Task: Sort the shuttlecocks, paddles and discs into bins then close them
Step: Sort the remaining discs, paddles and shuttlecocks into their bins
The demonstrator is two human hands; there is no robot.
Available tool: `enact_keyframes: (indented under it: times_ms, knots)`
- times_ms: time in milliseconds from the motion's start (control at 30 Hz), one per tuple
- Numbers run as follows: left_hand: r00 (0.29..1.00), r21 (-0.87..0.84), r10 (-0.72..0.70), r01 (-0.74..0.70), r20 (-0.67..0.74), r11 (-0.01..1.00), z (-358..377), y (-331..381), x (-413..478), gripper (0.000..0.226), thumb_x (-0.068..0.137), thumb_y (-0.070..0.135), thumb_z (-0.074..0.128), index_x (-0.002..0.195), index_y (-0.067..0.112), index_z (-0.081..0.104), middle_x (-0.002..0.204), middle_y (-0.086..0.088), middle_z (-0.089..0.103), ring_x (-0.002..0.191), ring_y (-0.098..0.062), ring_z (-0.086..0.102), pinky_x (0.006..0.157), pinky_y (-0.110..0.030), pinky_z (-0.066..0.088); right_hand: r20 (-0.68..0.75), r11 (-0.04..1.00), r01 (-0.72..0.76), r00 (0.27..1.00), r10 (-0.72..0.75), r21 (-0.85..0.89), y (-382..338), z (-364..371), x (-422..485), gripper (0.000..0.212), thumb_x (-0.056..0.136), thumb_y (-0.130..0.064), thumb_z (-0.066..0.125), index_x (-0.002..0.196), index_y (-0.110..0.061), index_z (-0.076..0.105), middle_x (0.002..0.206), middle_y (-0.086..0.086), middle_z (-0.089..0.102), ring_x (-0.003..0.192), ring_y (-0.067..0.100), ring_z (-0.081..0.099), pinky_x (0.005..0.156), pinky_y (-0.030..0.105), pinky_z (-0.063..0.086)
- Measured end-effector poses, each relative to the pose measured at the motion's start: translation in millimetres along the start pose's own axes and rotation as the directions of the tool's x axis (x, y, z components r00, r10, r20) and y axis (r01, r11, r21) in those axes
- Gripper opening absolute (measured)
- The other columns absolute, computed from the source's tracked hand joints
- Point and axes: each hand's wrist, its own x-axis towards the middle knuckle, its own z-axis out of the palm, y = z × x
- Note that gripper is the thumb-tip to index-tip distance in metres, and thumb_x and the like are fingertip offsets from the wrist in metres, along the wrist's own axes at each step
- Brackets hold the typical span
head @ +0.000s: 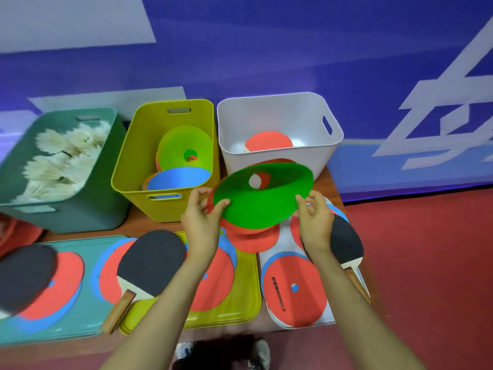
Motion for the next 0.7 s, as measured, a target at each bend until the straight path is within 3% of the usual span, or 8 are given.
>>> enact_keyframes:
  times_ms: [133, 200, 300, 333, 367, 467, 567, 700]
  knots:
    - [0.992, 0.102, 0.088, -0.079, -0.089, 0.992, -39, 21, 26, 0.029, 0.072, 0.017, 0.080, 0.086, 0.019, 0.055, 0.077, 0.011, 0.065, 0.067, 0.003, 0.058, 0.065, -0.023, 0.047, 0.073, 0.992, 0.123, 0.990, -0.125, 0.019, -38, 36, 10, 0.010, 0.091, -0.021, 0.060, 0.090, -0.011, 0.058, 0.078, 0.006, 0.068, 0.074, 0.019, 0.068, 0.070, 0.047, 0.057]
    - [0.983, 0.190, 0.147, -0.124, -0.112, 0.974, -61, 29, 44, 0.024, 0.075, 0.024, 0.077, 0.088, 0.015, 0.058, 0.080, 0.005, 0.066, 0.070, -0.004, 0.058, 0.067, -0.027, 0.046, 0.103, 0.986, 0.167, 0.981, -0.167, 0.010, -57, 60, 17, 0.010, 0.090, -0.020, 0.061, 0.087, -0.010, 0.059, 0.074, 0.006, 0.068, 0.068, 0.021, 0.067, 0.067, 0.042, 0.057]
    - [0.973, 0.319, 0.179, -0.124, -0.148, 0.940, -94, 34, 77, 0.025, 0.089, 0.025, 0.063, 0.103, 0.005, 0.058, 0.093, -0.011, 0.067, 0.084, -0.022, 0.060, 0.076, -0.036, 0.044, 0.138, 0.972, 0.235, 0.963, -0.230, -0.021, -90, 97, 25, 0.009, 0.089, -0.011, 0.061, 0.089, -0.003, 0.062, 0.071, 0.005, 0.064, 0.061, 0.018, 0.062, 0.060, 0.013, 0.050]
    - [0.972, 0.375, 0.170, -0.098, -0.164, 0.922, -103, 35, 90, 0.028, 0.092, 0.022, 0.058, 0.113, 0.003, 0.055, 0.103, -0.016, 0.066, 0.093, -0.030, 0.060, 0.079, -0.037, 0.042, 0.138, 0.968, 0.251, 0.960, -0.245, -0.029, -98, 108, 31, 0.008, 0.089, -0.009, 0.061, 0.090, -0.001, 0.062, 0.072, 0.007, 0.064, 0.059, 0.017, 0.060, 0.059, 0.009, 0.047]
    - [0.973, 0.425, 0.148, -0.061, -0.176, 0.903, -112, 34, 103, 0.031, 0.094, 0.016, 0.054, 0.121, 0.001, 0.050, 0.111, -0.021, 0.063, 0.101, -0.035, 0.058, 0.081, -0.038, 0.041, 0.133, 0.965, 0.257, 0.959, -0.249, -0.044, -105, 118, 37, 0.008, 0.089, -0.009, 0.060, 0.091, -0.001, 0.062, 0.073, 0.010, 0.064, 0.060, 0.019, 0.061, 0.063, 0.014, 0.051]
    - [0.995, 0.562, 0.055, -0.001, -0.079, 0.827, -130, 28, 146, 0.045, 0.089, 0.002, 0.049, 0.132, 0.000, 0.037, 0.125, -0.026, 0.051, 0.112, -0.042, 0.050, 0.086, -0.041, 0.040, 0.134, 0.959, 0.264, 0.959, -0.249, -0.106, -120, 150, 64, 0.008, 0.090, -0.007, 0.055, 0.095, -0.004, 0.059, 0.077, 0.011, 0.062, 0.072, 0.036, 0.065, 0.070, 0.051, 0.052]
    - [0.987, 0.762, -0.136, 0.026, 0.083, 0.648, -130, 20, 186, 0.054, 0.088, 0.000, 0.051, 0.136, -0.008, 0.026, 0.131, -0.030, 0.039, 0.118, -0.046, 0.043, 0.094, -0.046, 0.037, 0.149, 0.920, 0.318, 0.945, -0.289, -0.231, -140, 183, 88, 0.020, 0.088, -0.004, 0.049, 0.108, -0.005, 0.055, 0.089, 0.019, 0.066, 0.084, 0.040, 0.061, 0.072, 0.049, 0.049]
    - [0.918, 0.874, -0.317, -0.063, 0.241, 0.482, -114, 4, 216, 0.046, 0.087, 0.002, 0.057, 0.126, -0.003, 0.034, 0.125, -0.028, 0.050, 0.116, -0.042, 0.051, 0.089, -0.043, 0.042, 0.254, 0.820, 0.377, 0.923, -0.290, -0.432, -156, 228, 110, 0.025, 0.089, -0.003, 0.041, 0.112, -0.006, 0.051, 0.100, 0.022, 0.063, 0.089, 0.041, 0.057, 0.066, 0.038, 0.038]
